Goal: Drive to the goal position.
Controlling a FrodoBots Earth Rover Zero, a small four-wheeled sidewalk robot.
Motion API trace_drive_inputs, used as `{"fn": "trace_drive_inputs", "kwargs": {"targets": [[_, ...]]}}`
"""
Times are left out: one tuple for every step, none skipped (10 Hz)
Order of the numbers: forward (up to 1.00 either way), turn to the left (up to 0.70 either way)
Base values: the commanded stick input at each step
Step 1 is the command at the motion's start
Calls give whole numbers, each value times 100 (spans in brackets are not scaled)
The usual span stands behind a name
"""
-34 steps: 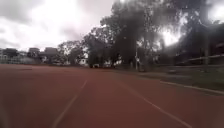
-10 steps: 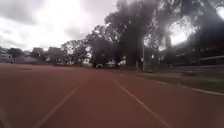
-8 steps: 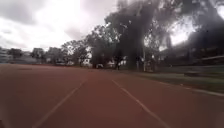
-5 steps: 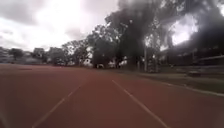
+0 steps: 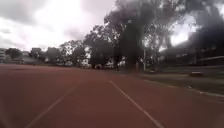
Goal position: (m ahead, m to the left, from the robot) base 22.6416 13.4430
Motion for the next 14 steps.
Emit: {"fn": "trace_drive_inputs", "kwargs": {"targets": [[70,0],[70,0],[70,0],[70,0],[70,0],[70,0],[70,0],[70,0],[70,0],[70,0],[70,0],[70,0],[70,0],[70,0]]}}
